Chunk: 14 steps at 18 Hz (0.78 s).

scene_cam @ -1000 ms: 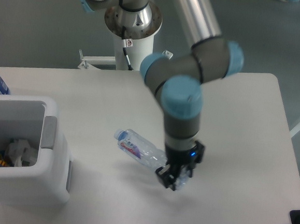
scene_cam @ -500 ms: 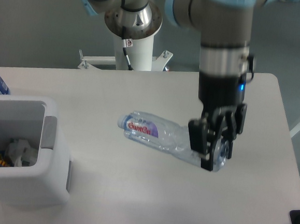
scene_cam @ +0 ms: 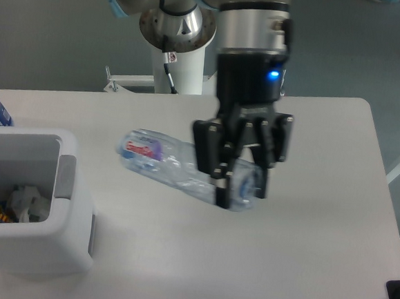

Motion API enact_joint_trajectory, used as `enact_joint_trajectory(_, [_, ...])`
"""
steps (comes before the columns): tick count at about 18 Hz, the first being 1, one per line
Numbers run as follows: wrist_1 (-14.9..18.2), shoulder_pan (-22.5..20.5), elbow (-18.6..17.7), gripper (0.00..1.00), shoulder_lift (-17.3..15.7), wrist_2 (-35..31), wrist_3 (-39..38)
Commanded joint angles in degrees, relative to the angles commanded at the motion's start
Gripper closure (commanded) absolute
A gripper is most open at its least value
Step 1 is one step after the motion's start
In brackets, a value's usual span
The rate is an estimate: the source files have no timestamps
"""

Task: Place the trash in the trash can
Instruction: 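Lift the water bottle up from the table, then carry the bottle over the white bin and release it inside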

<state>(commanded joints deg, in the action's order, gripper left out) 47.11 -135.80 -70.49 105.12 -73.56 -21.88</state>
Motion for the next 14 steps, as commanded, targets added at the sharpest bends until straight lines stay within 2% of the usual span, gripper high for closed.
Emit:
enact_joint_trajectory(7, [-1.1, 7.2, 0.5, 0.49, 2.9, 0.0, 1.1])
enact_joint_trajectory(10, [-2.5, 10.3, 0.1, 0.49, 4.3, -0.1, 4.6])
enact_joint_trajectory(14, [-4.7, 12.3, -0.2, 0.48, 5.2, -0.1, 6.5])
